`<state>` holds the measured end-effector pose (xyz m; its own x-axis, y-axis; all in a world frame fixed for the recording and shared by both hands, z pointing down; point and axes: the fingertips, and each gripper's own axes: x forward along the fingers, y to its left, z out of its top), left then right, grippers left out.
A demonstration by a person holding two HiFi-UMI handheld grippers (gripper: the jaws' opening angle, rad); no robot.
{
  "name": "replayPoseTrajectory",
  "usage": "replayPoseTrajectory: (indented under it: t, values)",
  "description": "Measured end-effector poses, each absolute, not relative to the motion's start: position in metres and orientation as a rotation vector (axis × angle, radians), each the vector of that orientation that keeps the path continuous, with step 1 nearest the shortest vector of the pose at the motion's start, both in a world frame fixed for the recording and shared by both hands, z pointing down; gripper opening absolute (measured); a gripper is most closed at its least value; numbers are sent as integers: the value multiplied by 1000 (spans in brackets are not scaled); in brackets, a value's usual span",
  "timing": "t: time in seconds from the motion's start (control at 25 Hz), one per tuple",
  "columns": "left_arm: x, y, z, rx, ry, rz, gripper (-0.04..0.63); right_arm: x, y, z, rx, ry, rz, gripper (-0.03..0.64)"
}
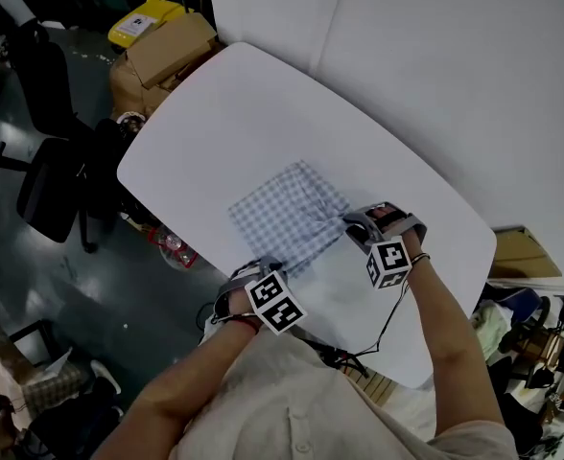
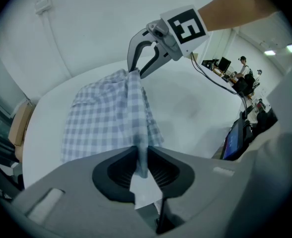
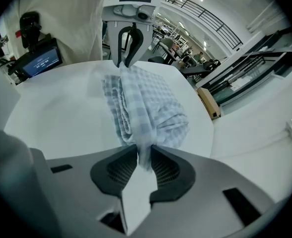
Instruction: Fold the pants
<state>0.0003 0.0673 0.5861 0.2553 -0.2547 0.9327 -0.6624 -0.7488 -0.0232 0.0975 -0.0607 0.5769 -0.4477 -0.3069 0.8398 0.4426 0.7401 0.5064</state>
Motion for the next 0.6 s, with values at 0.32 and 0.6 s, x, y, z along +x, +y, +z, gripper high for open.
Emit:
replayPoseTrajectory:
  t: [0.32, 0.6]
  values:
    - [27, 102, 586, 2215, -647, 1231, 172, 131, -41, 586, -135, -1846, -770, 127]
    - [9, 88, 549, 2278, -760, 1205, 166, 112, -32, 555, -149, -1932, -712, 117]
